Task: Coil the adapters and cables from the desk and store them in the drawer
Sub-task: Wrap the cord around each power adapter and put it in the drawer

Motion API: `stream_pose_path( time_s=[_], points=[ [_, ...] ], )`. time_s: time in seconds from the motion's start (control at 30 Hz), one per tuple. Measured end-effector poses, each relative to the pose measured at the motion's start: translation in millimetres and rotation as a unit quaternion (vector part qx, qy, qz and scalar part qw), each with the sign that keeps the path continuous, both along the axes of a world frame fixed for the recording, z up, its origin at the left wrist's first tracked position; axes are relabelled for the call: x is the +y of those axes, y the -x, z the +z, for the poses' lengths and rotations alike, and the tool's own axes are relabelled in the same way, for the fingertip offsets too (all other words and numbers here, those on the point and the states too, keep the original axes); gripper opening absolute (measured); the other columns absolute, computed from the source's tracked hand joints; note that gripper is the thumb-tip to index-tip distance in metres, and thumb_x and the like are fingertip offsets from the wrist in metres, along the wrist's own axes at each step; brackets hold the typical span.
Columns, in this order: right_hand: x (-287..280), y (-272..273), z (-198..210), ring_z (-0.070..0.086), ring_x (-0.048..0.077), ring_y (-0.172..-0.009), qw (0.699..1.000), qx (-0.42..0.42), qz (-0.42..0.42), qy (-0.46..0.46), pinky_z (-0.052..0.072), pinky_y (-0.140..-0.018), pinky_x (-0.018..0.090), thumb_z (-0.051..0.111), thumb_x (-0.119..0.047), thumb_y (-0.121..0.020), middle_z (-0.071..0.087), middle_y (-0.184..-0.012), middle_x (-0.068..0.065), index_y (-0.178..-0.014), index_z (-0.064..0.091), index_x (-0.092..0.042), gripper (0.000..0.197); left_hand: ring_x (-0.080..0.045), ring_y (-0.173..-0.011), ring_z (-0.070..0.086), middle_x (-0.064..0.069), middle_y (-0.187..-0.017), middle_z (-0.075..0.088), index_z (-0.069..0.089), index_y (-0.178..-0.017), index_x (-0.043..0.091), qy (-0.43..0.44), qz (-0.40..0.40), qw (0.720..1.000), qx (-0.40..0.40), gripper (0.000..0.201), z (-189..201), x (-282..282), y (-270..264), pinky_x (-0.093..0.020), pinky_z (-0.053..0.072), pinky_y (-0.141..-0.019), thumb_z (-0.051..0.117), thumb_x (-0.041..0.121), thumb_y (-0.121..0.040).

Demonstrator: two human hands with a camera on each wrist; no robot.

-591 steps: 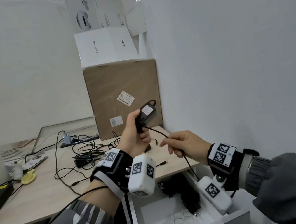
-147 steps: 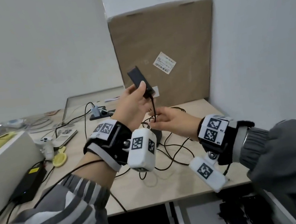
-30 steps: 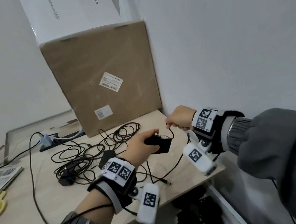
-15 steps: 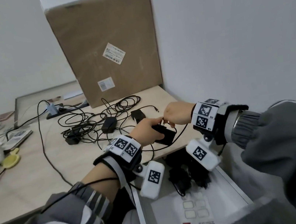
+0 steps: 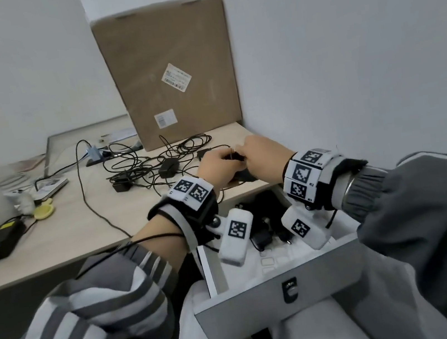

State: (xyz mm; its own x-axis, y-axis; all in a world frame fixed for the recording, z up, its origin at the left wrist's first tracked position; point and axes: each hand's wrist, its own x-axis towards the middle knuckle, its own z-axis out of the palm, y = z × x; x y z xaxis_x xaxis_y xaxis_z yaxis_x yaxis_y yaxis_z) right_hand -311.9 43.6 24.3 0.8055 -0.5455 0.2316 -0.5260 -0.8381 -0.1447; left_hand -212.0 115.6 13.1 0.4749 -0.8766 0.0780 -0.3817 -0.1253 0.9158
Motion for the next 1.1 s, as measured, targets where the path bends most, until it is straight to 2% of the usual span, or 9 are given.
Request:
stream_pose_path(
  time_s=[0.2,0.27,0.33,0.43,0.5,0.6,0.7,0.83,1.1],
  points=[
    [13.0,15.3,-9.9,0.053,0.033,-0.104,0.992,-0.113,0.060,-0.011,0.041,-0.090,0.038,0.038,0.000,-0.093,0.054,-0.116,0.019,-0.138,0.047,-0.006,0.046,-0.028,-0.091,0.067,-0.019,-0.103,0.064,0.060,-0.112,0.001,0.139,0.039,0.945,0.294,0.024,1.5,5.3,-0.3,-0.032,0.054,-0.074,0.055,-0.004,-0.090],
    [18.1,20.3,-8.1,0.058,0.026,-0.095,0.975,-0.206,0.075,-0.046,0.042,-0.085,0.026,0.041,0.000,-0.093,0.063,-0.104,0.017,-0.130,0.056,-0.007,0.041,-0.023,-0.081,0.068,-0.018,-0.098,0.064,0.056,-0.114,-0.002,0.175,0.049,0.911,0.369,0.021,7.6,10.2,-0.7,-0.028,0.057,-0.069,0.052,-0.002,-0.093],
    [20.9,24.8,-7.6,0.057,0.003,-0.075,0.949,-0.287,0.070,-0.107,0.038,-0.068,0.010,0.048,-0.005,-0.094,0.068,-0.089,0.009,-0.120,0.065,-0.010,0.032,-0.023,-0.084,0.066,-0.017,-0.096,0.064,0.055,-0.107,-0.004,0.214,0.061,0.877,0.425,0.013,15.9,15.0,-1.5,-0.028,0.058,-0.074,0.050,0.000,-0.095],
    [21.5,26.6,-10.8,0.047,-0.003,-0.049,0.911,-0.355,0.066,-0.201,0.038,-0.057,0.014,0.056,-0.015,-0.093,0.065,-0.072,0.001,-0.098,0.072,-0.009,0.018,-0.027,-0.099,0.064,-0.021,-0.108,0.062,0.054,-0.104,-0.003,0.264,0.048,0.832,0.485,0.011,29.5,23.1,-5.8,-0.028,0.057,-0.077,0.050,0.003,-0.096],
    [22.8,27.7,-12.2,0.043,0.002,-0.047,0.880,-0.380,0.074,-0.274,0.039,-0.054,0.015,0.058,-0.017,-0.093,0.061,-0.066,0.000,-0.095,0.072,-0.006,0.017,-0.022,-0.090,0.064,-0.017,-0.098,0.063,0.055,-0.102,0.000,0.267,0.019,0.827,0.495,0.011,37.0,28.4,-7.4,-0.023,0.057,-0.072,0.051,0.007,-0.096],
    [19.4,28.4,-11.1,0.044,0.011,-0.053,0.880,-0.336,0.078,-0.327,0.041,-0.058,0.021,0.061,-0.029,-0.092,0.055,-0.059,0.001,-0.082,0.073,-0.005,0.028,-0.014,-0.072,0.057,-0.007,-0.083,0.062,0.058,-0.099,0.009,0.214,-0.051,0.874,0.433,0.015,41.5,35.9,-7.0,-0.022,0.046,-0.064,0.047,0.019,-0.098],
    [8.3,30.0,1.8,0.044,0.013,-0.056,0.926,-0.256,0.022,-0.276,0.037,-0.059,0.026,0.066,-0.046,-0.084,0.049,-0.056,0.002,-0.063,0.066,-0.007,0.044,-0.010,-0.061,0.055,0.000,-0.080,0.060,0.057,-0.106,0.016,0.138,-0.121,0.923,0.338,0.018,39.3,40.0,-9.9,-0.023,0.030,-0.060,0.043,0.024,-0.098],
    [-4.4,33.1,27.1,0.047,0.022,-0.070,0.988,-0.063,0.005,-0.139,0.029,-0.055,0.021,0.067,-0.035,-0.084,0.061,-0.076,0.020,-0.079,0.063,0.005,0.041,-0.010,-0.062,0.053,0.000,-0.079,0.059,0.061,-0.105,0.015,0.049,-0.134,0.980,0.138,0.018,37.8,45.1,-15.2,-0.022,0.029,-0.053,0.046,0.021,-0.097],
    [-5.4,37.8,52.9,0.045,0.012,-0.064,0.981,-0.008,0.001,-0.193,0.036,-0.062,0.022,0.076,-0.036,-0.077,0.052,-0.069,0.000,-0.072,0.065,-0.016,0.023,-0.016,-0.073,0.057,-0.003,-0.086,0.065,0.070,-0.104,0.013,-0.082,-0.106,0.985,-0.109,0.018,42.5,54.9,-12.1,-0.026,0.041,-0.066,0.062,0.022,-0.090]
  ],
)
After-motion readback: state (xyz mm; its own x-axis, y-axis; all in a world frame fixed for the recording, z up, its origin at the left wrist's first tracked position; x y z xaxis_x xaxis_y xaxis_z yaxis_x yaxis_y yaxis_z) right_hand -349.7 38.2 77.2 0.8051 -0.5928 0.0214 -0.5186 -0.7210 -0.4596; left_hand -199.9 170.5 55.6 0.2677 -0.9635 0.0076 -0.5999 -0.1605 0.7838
